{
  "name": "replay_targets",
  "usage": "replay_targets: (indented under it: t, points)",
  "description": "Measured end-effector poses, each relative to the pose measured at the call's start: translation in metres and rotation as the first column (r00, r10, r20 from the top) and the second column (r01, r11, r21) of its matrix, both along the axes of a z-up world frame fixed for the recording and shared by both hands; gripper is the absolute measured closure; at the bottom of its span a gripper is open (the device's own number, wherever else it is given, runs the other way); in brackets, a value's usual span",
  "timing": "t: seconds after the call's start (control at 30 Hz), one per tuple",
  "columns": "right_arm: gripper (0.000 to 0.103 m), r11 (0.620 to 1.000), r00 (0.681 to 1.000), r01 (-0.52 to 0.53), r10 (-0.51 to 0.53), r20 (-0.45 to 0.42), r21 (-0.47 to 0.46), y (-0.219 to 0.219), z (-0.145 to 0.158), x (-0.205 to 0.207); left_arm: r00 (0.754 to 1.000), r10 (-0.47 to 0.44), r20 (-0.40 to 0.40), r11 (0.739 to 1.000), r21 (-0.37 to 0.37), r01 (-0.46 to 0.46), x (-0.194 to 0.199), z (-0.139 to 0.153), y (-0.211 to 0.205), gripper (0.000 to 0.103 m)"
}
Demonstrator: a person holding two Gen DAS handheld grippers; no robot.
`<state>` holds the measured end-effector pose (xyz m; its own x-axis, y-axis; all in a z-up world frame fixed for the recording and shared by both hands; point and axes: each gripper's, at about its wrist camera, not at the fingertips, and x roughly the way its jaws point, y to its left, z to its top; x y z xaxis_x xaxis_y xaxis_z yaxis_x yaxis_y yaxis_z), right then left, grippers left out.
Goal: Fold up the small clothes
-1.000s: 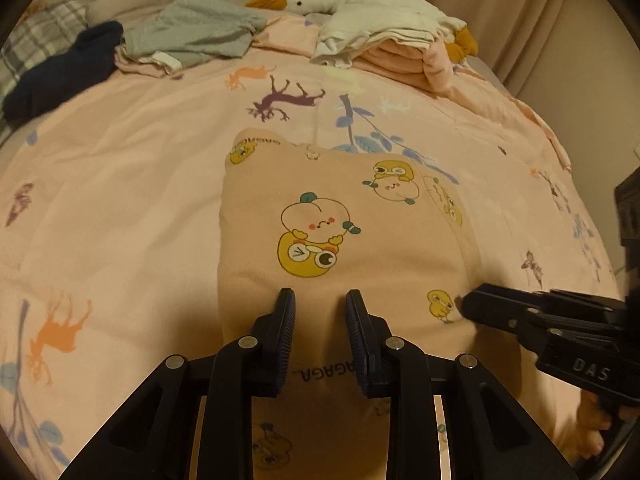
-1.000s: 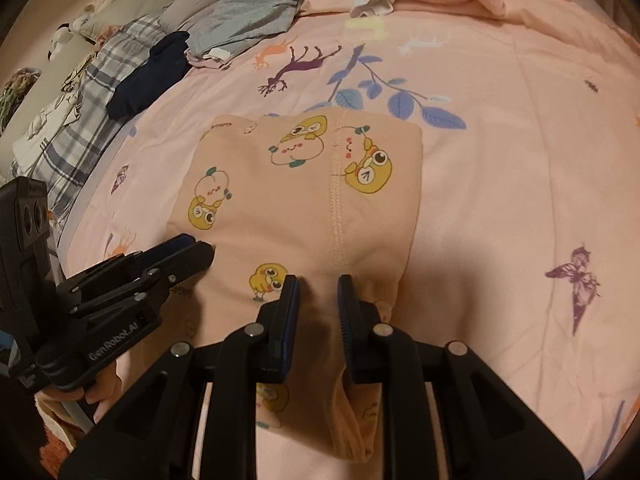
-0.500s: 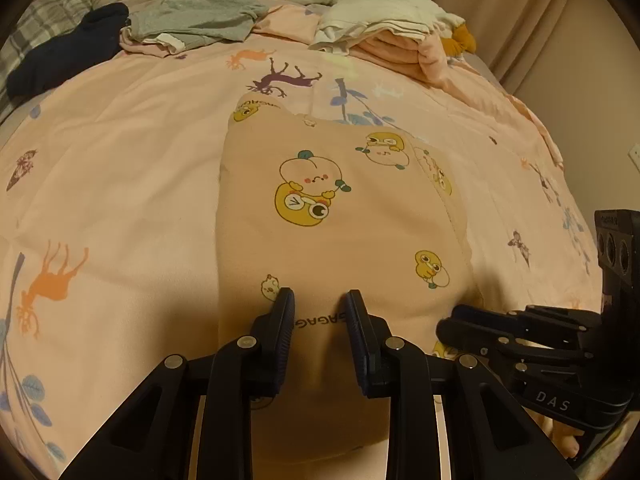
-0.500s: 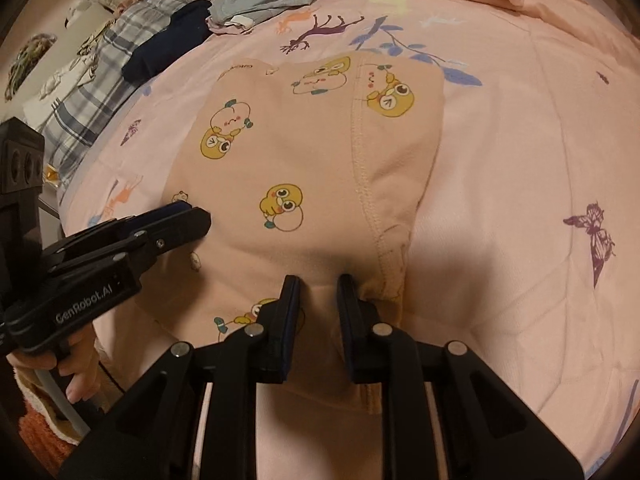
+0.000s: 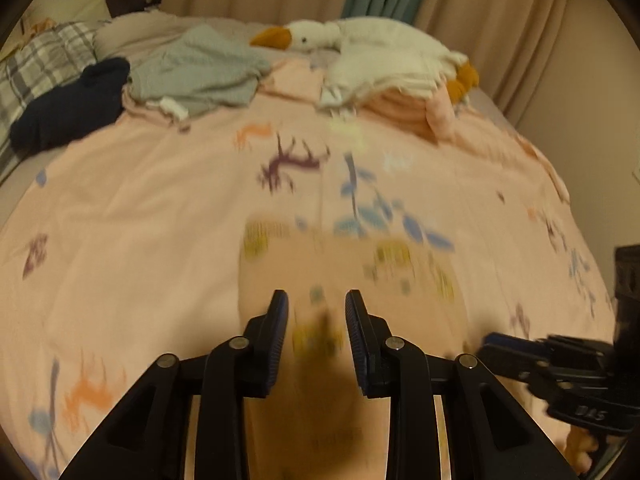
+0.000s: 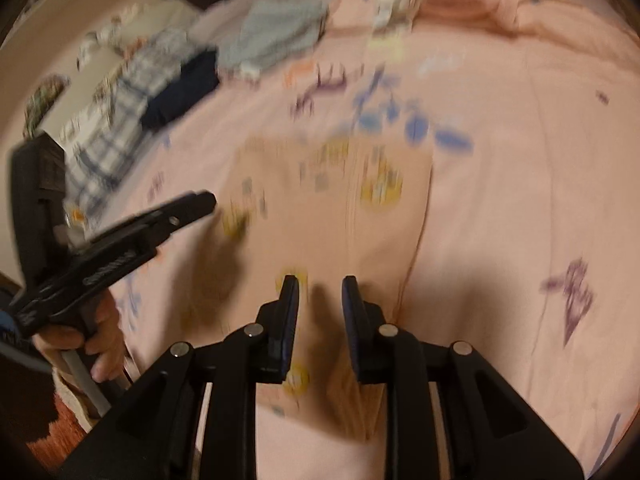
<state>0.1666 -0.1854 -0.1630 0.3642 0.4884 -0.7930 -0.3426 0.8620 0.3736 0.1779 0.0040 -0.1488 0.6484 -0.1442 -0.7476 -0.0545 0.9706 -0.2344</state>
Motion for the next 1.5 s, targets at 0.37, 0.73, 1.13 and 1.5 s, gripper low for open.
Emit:
replay_targets:
  t: [0.37,0.73,1.13,1.5]
  points:
    - [0.081,0.983,0.985,0.167,-0.163,-0.058,0.072,-0.009,-0.064,0.061,0.997,0.000,-0.082,0.988,0.155,0.013,0.037,-0.057,-0.007,0.074]
    - [0.080,0.981,0.981,0.194,-0.194,-0.006,0.006,-0.002,-0.060,0.057,0.998,0.021,-0.060,0.984,0.177,-0.010,0.034,-0.058,-0.009,0.074]
    - [0.057,0.966,0.963,0.257,-0.254,-0.086,0.037,-0.011,-0.038,0.039,0.992,0.005,-0.125,0.979,0.201,0.020,0.003,-0.035,-0.014,0.074]
    - [0.061,0.974,0.986,0.133,-0.149,-0.078,-0.186,0.020,-0.038,-0.011,0.987,-0.037,-0.154,0.981,0.183,0.065,-0.066,-0.048,-0.022,0.069]
